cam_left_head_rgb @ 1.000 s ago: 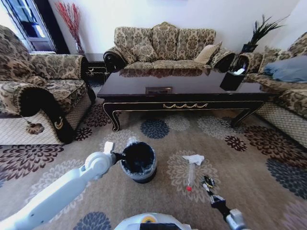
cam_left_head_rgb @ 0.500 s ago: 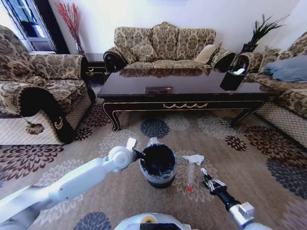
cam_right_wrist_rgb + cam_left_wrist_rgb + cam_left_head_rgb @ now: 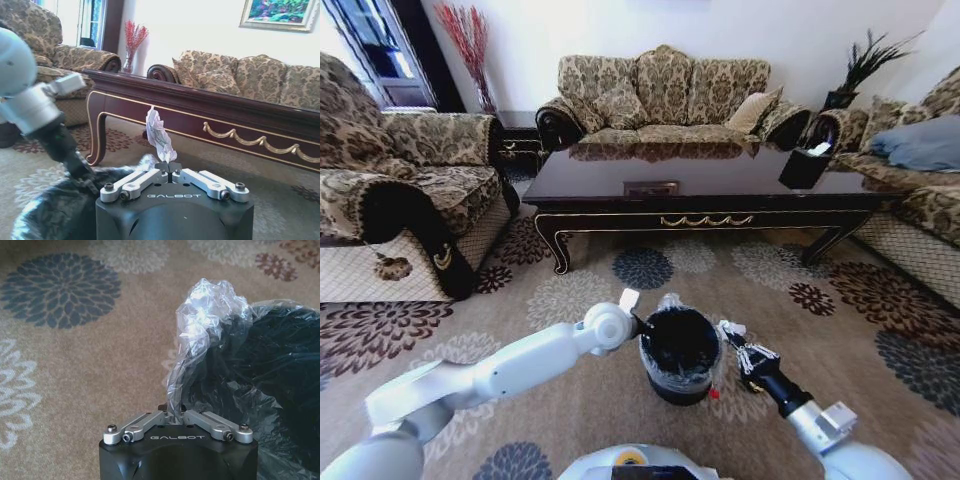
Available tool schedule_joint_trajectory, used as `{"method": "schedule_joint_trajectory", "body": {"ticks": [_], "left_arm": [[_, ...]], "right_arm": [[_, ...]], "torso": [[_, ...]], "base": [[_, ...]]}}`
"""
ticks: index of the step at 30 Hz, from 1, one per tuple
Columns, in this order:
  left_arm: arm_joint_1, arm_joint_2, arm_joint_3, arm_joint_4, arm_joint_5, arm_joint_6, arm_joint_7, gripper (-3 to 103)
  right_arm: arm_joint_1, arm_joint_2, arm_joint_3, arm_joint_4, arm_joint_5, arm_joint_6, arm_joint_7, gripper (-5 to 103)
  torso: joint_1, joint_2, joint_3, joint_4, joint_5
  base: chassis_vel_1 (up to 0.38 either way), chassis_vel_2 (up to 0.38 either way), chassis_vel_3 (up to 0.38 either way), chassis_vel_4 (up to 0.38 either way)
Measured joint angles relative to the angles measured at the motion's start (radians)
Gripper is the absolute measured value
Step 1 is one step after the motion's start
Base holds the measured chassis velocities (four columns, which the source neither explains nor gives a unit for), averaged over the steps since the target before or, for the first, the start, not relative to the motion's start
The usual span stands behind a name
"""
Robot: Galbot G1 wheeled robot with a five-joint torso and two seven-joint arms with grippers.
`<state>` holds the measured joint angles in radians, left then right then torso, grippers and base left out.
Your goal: Move to the front of the table and pick up the trash from the floor, then place it into the trash bin.
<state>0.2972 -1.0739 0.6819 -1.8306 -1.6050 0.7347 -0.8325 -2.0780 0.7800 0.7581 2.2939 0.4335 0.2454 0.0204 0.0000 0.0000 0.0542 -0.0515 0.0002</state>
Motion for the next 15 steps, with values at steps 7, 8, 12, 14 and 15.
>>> {"method": "schedule_joint_trajectory", "body": {"ticks": [7,8,12,14,15], "left_arm": [[-0.023,-0.032,0.032,0.021,-0.005,0.000,-0.011,0],[-0.027,-0.033,0.035,0.015,-0.011,0.000,-0.015,0],[-0.032,-0.033,0.037,0.007,-0.015,0.000,-0.019,0],[-0.034,-0.037,0.037,0.008,-0.015,0.000,-0.021,0],[-0.034,-0.037,0.037,0.008,-0.015,0.000,-0.021,0]], "right_arm": [[0.007,-0.013,-0.027,-0.008,-0.036,-0.001,0.000,0],[0.008,-0.015,-0.031,-0.009,-0.040,-0.001,0.001,0],[0.019,-0.017,-0.042,-0.013,-0.041,-0.001,0.002,-3],[0.035,-0.013,-0.059,-0.018,-0.034,-0.004,0.010,13],[0.035,-0.013,-0.059,-0.018,-0.034,-0.004,0.010,13]], "torso": [[0.000,0.000,0.000,0.0000,0.0000],[0.000,0.000,0.000,0.0000,0.0000],[0.000,0.000,0.000,0.0001,-0.0002],[0.000,0.000,0.000,0.0003,-0.0001],[0.000,0.000,0.000,0.0003,-0.0001]], "base": [[0.000,0.000,0.000,0.000],[0.000,0.000,0.000,0.000],[0.000,0.000,0.000,0.000],[0.000,0.000,0.000,0.000],[0.000,0.000,0.000,0.000]]}}
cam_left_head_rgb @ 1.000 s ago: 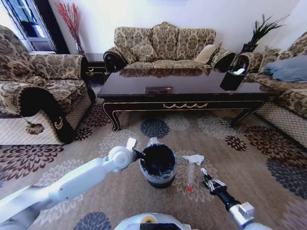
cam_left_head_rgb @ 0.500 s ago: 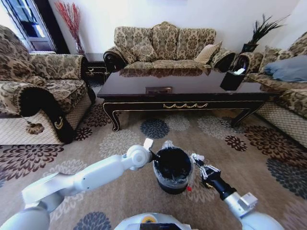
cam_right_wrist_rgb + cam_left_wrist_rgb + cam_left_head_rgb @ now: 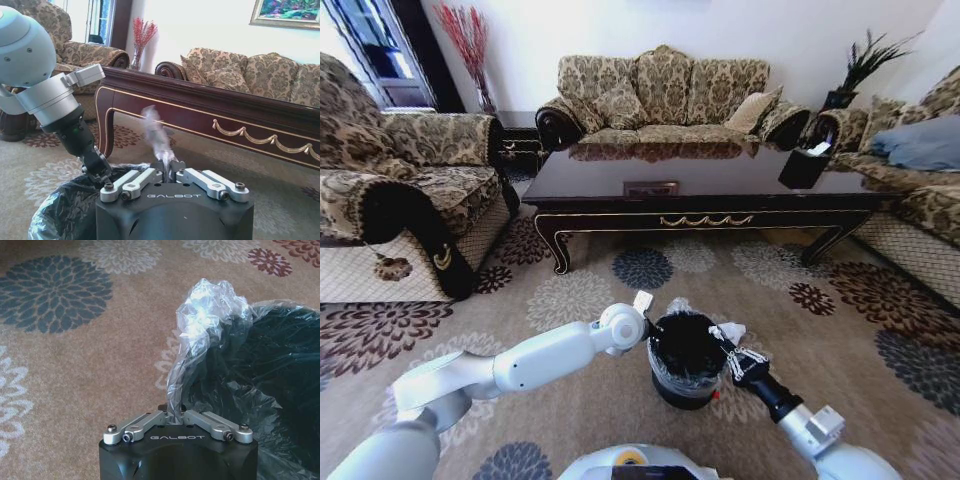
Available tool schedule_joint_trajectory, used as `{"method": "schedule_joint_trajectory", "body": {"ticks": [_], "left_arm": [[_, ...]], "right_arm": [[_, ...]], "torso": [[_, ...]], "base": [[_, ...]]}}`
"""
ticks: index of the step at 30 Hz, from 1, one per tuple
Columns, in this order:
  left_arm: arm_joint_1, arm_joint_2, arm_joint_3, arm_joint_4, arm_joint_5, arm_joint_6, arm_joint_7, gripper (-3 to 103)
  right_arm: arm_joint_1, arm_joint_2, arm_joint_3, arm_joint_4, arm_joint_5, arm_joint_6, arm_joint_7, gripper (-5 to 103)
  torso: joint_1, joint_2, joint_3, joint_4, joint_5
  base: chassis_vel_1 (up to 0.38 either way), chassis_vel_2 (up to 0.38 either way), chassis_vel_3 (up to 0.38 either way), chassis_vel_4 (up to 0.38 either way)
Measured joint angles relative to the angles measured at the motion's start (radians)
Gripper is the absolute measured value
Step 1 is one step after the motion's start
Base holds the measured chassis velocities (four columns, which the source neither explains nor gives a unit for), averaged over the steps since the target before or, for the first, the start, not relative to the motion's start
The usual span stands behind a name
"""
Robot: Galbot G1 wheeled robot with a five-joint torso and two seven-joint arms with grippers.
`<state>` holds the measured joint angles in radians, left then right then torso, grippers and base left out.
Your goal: Move to the front of the table and pick up the trash from the floor, then place it into the trash bin.
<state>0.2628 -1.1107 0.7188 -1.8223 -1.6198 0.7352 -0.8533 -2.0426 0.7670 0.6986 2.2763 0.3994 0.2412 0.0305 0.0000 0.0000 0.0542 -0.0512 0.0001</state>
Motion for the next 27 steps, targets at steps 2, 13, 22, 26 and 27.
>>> {"method": "schedule_joint_trajectory", "body": {"ticks": [2,13,22,26,27], "left_arm": [[0.000,-0.006,0.000,0.001,0.000,0.000,-0.001,0],[0.010,-0.019,-0.027,0.013,0.004,0.000,-0.001,0],[0.028,0.017,-0.032,0.005,0.019,0.001,0.011,0],[0.037,0.046,-0.058,0.005,0.035,0.001,0.030,0],[0.039,0.050,-0.066,0.005,0.037,0.001,0.033,0]], "right_arm": [[0.006,0.004,-0.006,-0.002,0.001,-0.003,0.002,18],[-0.010,0.009,-0.001,0.006,0.007,-0.010,0.005,56],[-0.013,0.014,-0.001,0.000,0.009,-0.010,0.007,89],[0.002,0.010,0.002,-0.023,0.023,-0.011,0.012,99],[0.006,0.009,0.005,-0.028,0.032,-0.011,0.013,99]], "torso": [[0.000,0.000,0.000,-0.0001,0.0000],[0.000,0.000,0.000,-0.0003,-0.0001],[0.000,0.000,0.000,-0.0004,-0.0002],[0.000,0.000,0.000,-0.0001,-0.0002],[0.000,0.000,0.000,-0.0002,-0.0002]], "base": [[0.000,0.000,0.000,0.000],[0.000,0.000,0.000,0.000],[0.000,0.000,0.000,0.000],[0.000,0.000,0.000,0.000],[0.000,0.000,0.000,0.000]]}}
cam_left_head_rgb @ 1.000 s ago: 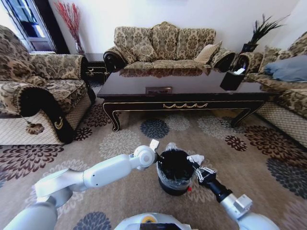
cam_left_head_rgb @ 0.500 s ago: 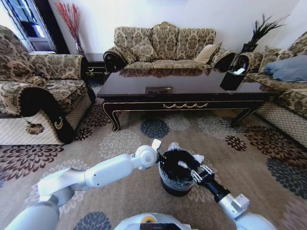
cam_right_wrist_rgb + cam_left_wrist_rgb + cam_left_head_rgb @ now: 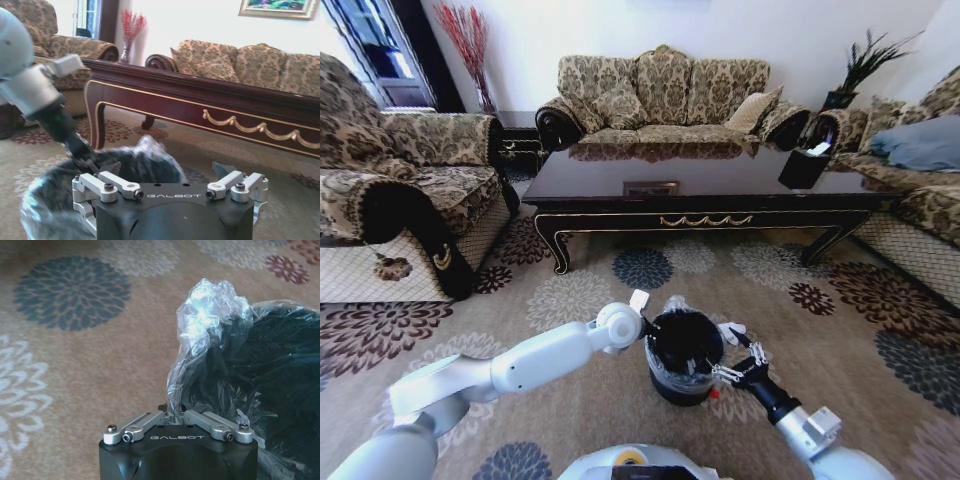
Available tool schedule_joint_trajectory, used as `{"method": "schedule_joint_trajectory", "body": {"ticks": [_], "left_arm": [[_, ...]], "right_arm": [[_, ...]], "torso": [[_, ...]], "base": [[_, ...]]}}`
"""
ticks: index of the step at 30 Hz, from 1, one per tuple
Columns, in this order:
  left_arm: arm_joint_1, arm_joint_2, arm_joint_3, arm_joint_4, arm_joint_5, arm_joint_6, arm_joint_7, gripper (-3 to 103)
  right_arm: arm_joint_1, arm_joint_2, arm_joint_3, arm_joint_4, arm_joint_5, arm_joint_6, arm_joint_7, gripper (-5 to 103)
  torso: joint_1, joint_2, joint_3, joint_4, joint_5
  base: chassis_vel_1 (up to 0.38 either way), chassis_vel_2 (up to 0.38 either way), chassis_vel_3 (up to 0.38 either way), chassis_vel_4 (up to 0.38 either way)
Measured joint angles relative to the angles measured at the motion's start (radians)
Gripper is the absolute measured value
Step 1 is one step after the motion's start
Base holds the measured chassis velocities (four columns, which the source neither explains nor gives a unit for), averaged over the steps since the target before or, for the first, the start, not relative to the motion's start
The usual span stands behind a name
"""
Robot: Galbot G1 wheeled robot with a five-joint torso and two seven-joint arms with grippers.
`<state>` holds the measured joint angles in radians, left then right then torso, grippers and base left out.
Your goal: Move to the front of the table and pick up the trash from the floor, then place it into the trash bin.
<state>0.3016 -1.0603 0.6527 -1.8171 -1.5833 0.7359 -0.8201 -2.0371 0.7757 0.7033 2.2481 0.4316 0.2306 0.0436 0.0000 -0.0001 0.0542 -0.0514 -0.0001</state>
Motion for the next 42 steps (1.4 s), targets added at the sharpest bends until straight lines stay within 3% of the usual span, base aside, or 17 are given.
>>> {"method": "schedule_joint_trajectory", "body": {"ticks": [2,8,18,30,34,42], "left_arm": [[0.003,0.027,-0.060,-0.006,0.005,0.000,0.006,0],[0.016,0.091,-0.123,-0.014,0.007,-0.001,0.034,0],[0.135,0.185,-0.223,-0.025,0.044,0.000,0.071,0],[0.162,0.255,-0.270,-0.036,0.049,0.000,0.096,0],[0.192,0.265,-0.284,-0.040,0.050,0.000,0.103,0],[0.209,0.282,-0.292,-0.063,0.048,0.000,0.105,0]], "right_arm": [[0.021,-0.006,0.013,-0.031,0.055,-0.001,0.008,100],[0.045,-0.016,0.020,-0.091,0.123,-0.004,0.013,100],[0.120,-0.029,-0.013,-0.318,0.139,0.022,-0.011,100],[0.301,-0.013,-0.136,-0.670,0.167,0.055,-0.062,100],[0.416,0.020,-0.204,-0.766,0.232,0.014,-0.052,100],[0.554,0.038,-0.279,-0.920,0.256,0.005,-0.073,100]], "torso": [[0.000,0.000,0.000,-0.0002,0.0000],[0.000,0.000,0.000,-0.0001,0.0000],[0.000,0.000,0.000,0.0001,0.0000],[0.000,0.000,0.000,-0.0004,0.0004],[0.000,0.000,0.000,0.0000,0.0002],[0.000,0.000,0.000,0.0001,0.0001]], "base": [[0.000,0.000,0.000,0.000],[0.000,0.000,0.000,0.000],[0.000,0.000,0.000,0.000],[0.000,0.000,0.000,0.000],[0.000,0.000,0.000,0.000],[0.000,0.000,0.000,0.000]]}}
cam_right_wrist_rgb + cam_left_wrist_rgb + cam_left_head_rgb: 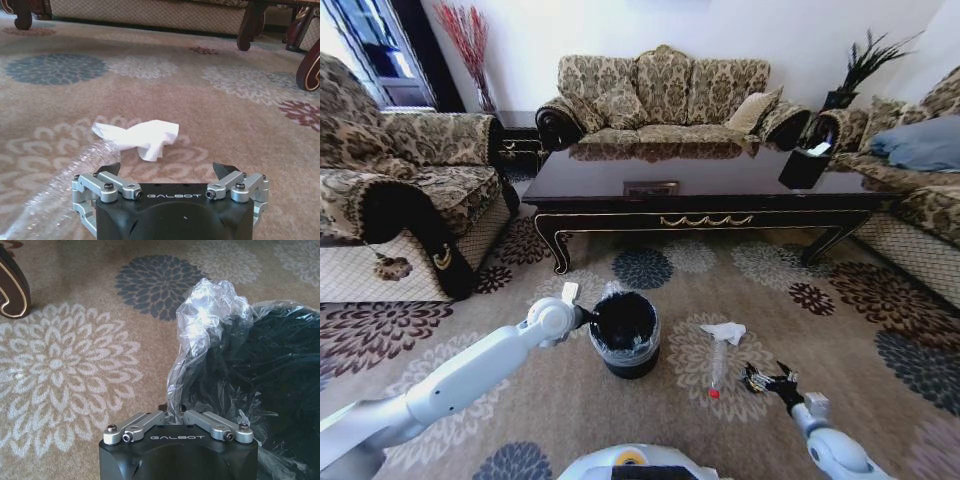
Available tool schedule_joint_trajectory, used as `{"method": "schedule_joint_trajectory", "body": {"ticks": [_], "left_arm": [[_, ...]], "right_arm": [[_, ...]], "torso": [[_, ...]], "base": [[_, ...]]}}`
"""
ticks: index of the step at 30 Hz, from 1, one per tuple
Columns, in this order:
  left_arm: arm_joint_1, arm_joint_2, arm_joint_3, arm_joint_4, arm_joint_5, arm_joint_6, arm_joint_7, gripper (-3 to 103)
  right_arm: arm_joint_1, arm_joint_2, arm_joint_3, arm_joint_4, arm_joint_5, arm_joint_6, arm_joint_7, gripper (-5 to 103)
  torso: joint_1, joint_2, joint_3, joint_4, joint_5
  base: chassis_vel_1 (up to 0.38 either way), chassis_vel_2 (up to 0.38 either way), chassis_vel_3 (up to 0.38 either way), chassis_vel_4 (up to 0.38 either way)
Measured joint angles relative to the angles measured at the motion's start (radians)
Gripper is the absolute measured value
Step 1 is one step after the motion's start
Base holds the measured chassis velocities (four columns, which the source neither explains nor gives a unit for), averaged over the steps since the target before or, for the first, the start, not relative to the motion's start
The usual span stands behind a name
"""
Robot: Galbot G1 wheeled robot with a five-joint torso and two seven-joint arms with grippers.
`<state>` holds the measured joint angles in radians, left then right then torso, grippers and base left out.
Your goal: Move to the front of the table and pick up the trash from the floor, then place it into the trash bin.
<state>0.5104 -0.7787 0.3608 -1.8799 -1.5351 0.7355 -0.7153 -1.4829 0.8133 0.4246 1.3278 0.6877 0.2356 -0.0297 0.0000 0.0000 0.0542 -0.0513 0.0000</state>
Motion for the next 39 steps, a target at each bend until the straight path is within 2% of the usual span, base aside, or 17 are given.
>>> {"method": "schedule_joint_trajectory", "body": {"ticks": [16,23,26,28,31,33,36,37,39], "left_arm": [[0.016,0.005,-0.002,-0.013,-0.001,0.000,-0.006,0],[0.023,0.019,-0.005,-0.015,0.010,0.000,-0.006,0],[0.035,0.026,-0.016,-0.017,0.029,0.000,-0.004,0],[0.037,0.027,-0.017,-0.019,0.030,0.000,-0.004,0],[0.052,0.035,-0.029,-0.029,0.029,0.000,-0.007,0],[0.055,0.039,-0.034,-0.034,0.028,0.000,-0.008,0],[0.060,0.054,-0.044,-0.042,0.024,0.000,-0.008,0],[0.060,0.054,-0.044,-0.042,0.024,0.000,-0.008,0],[0.065,0.063,-0.056,-0.042,0.022,0.000,-0.008,0]], "right_arm": [[0.073,0.011,-0.067,-0.235,-0.020,0.042,-0.076,100],[0.090,0.025,-0.084,-0.245,-0.017,0.043,-0.087,102],[0.123,0.032,-0.110,-0.278,-0.031,0.050,-0.096,93],[0.130,0.033,-0.116,-0.287,-0.036,0.055,-0.103,93],[0.176,0.036,-0.155,-0.336,-0.053,0.074,-0.124,77],[0.190,0.037,-0.165,-0.350,-0.054,0.079,-0.127,77],[0.215,0.037,-0.183,-0.371,-0.056,0.083,-0.133,61],[0.215,0.037,-0.183,-0.371,-0.056,0.083,-0.133,61],[0.216,0.035,-0.187,-0.368,-0.057,0.083,-0.134,50]], "torso": [[0.000,0.000,0.000,-0.0004,0.0002],[0.000,0.000,0.000,0.0000,-0.0001],[0.000,0.000,0.000,-0.0001,0.0000],[0.000,0.000,0.000,-0.0002,-0.0001],[0.000,0.000,0.000,-0.0006,-0.0009],[0.000,0.000,0.000,-0.0004,-0.0009],[0.000,0.000,0.000,0.0000,-0.0006],[0.000,0.000,0.000,0.0000,-0.0006],[0.000,0.000,0.000,0.0001,-0.0002]], "base": [[0.000,0.000,0.000,0.000],[0.000,0.000,0.000,0.000],[0.000,0.000,0.000,0.000],[0.000,0.000,0.000,0.000],[0.000,0.000,0.000,0.000],[0.000,0.000,0.000,0.000],[0.000,0.000,0.000,0.000],[0.000,0.000,0.000,0.000],[0.000,0.000,0.000,0.000]]}}
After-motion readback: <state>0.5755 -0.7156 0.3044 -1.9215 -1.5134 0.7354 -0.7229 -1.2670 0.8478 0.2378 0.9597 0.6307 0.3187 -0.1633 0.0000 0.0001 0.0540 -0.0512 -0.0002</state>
